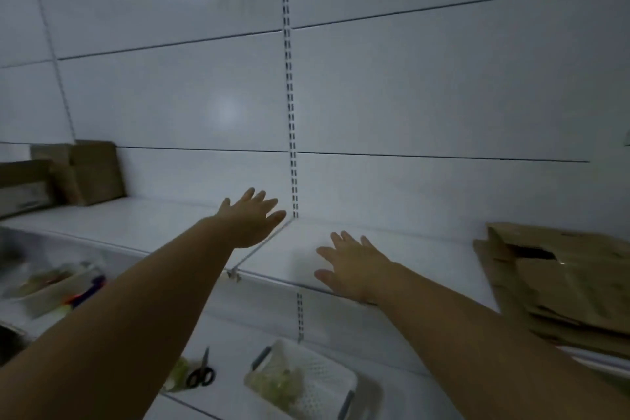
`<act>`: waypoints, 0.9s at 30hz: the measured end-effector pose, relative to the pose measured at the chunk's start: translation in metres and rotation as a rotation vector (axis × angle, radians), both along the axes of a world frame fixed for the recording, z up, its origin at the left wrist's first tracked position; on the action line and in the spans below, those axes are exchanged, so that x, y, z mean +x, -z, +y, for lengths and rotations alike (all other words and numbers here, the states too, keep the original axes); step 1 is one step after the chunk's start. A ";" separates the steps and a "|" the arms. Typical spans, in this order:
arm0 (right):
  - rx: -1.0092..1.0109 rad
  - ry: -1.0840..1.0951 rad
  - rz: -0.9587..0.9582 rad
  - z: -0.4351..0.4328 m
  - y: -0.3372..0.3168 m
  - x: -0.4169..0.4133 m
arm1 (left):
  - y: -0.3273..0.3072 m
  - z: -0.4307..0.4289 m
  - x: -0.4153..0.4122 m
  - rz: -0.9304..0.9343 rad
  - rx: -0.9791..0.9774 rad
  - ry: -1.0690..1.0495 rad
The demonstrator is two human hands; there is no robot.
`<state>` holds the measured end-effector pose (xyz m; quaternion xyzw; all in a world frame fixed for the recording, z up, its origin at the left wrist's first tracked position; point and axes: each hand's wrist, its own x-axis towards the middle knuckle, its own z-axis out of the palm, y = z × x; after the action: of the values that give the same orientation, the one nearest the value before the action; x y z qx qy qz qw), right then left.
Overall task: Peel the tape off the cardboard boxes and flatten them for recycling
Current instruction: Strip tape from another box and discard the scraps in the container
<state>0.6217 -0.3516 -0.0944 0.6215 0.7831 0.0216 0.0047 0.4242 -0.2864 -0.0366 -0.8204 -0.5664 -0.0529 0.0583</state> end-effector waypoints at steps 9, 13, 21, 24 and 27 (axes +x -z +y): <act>-0.069 -0.190 -0.032 0.084 0.009 -0.127 | 0.029 0.048 -0.135 0.030 -0.077 -0.187; -0.102 -0.258 -0.020 0.138 0.013 -0.172 | 0.027 0.089 -0.183 0.077 -0.115 -0.256; -0.096 -0.393 -0.002 0.235 0.004 -0.278 | 0.014 0.144 -0.284 0.065 -0.086 -0.360; -0.101 -0.422 -0.040 0.257 0.007 -0.311 | 0.015 0.160 -0.323 0.105 -0.092 -0.365; -0.103 -0.403 -0.032 0.277 0.006 -0.341 | 0.009 0.177 -0.361 0.074 -0.070 -0.360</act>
<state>0.2803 -0.0744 -0.1003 0.4508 0.8915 -0.0079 0.0445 0.0637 -0.1097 -0.0453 -0.7088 -0.7029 0.0082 0.0592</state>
